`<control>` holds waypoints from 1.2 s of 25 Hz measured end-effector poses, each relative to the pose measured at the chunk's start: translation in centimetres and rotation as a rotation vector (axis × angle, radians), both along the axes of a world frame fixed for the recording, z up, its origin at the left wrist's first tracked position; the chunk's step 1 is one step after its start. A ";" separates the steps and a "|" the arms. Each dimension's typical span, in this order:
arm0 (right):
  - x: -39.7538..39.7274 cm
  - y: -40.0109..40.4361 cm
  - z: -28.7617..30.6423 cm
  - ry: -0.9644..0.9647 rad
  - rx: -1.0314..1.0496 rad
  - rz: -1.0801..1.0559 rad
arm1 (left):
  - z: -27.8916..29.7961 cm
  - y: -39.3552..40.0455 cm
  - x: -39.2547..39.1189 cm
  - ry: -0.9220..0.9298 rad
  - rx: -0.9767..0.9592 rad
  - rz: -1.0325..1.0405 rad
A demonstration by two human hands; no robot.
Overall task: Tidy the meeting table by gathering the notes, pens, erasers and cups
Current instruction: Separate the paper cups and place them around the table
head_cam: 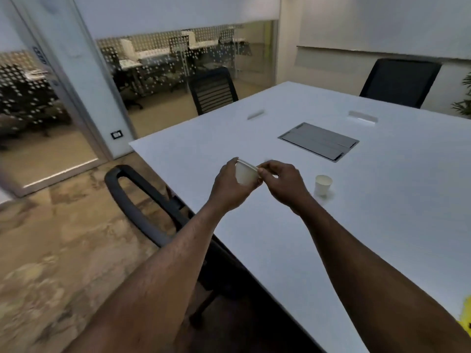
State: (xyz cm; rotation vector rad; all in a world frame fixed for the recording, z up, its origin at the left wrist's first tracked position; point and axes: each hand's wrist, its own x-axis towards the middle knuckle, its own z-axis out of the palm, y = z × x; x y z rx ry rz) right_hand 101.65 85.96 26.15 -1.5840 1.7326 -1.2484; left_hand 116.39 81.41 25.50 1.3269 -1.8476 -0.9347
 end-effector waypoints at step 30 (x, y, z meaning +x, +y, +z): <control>65.0 -32.0 -8.5 0.170 0.135 0.597 | -10.7 -22.8 64.6 -0.026 0.125 0.646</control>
